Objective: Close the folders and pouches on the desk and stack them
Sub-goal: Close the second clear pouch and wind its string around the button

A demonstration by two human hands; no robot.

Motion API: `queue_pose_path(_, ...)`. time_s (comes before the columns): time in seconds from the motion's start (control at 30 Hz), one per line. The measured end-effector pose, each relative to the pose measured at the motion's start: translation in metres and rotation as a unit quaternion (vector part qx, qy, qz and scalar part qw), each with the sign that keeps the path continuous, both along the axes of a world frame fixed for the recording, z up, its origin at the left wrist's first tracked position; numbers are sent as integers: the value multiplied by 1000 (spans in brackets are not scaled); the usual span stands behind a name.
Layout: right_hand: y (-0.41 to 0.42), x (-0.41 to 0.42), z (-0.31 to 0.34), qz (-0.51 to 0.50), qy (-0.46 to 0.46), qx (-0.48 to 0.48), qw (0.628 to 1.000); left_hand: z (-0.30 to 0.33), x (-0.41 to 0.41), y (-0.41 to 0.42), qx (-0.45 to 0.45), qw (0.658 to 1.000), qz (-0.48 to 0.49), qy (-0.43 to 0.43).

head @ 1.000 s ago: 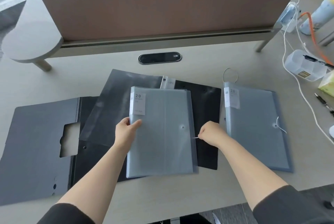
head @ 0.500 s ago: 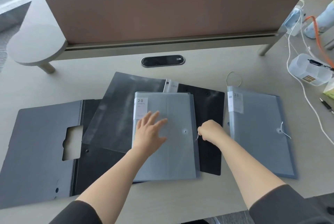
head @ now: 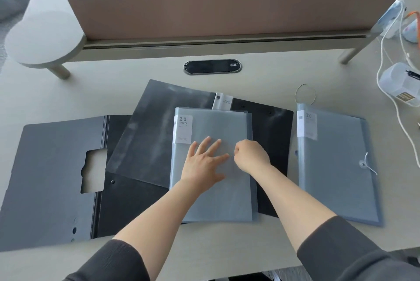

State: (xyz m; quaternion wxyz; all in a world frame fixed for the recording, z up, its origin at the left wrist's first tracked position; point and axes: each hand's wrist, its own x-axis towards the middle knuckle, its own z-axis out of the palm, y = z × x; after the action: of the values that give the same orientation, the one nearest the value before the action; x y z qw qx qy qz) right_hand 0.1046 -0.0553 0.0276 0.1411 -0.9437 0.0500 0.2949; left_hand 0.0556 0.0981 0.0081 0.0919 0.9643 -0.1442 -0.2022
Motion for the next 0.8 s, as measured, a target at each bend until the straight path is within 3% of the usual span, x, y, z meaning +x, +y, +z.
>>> queue_pose_path(0.17, 7, -11, -4, 57, 32, 26, 997, 0, -1, 2, -10, 1000, 2, -7)
queue_pose_path(0.47, -26, -35, -12, -71, 95, 84, 989, 3, 1, 2, 5, 1000, 3, 6)
queue_pose_path(0.57, -40, -35, -9, -125, 89, 102, 983, 2, 1, 2, 7, 1000, 3, 6)
queue_pose_path(0.8, -55, -18, -7, -143, 28, 75, 986, 1, 1, 2, 1, 1000, 8, 9)
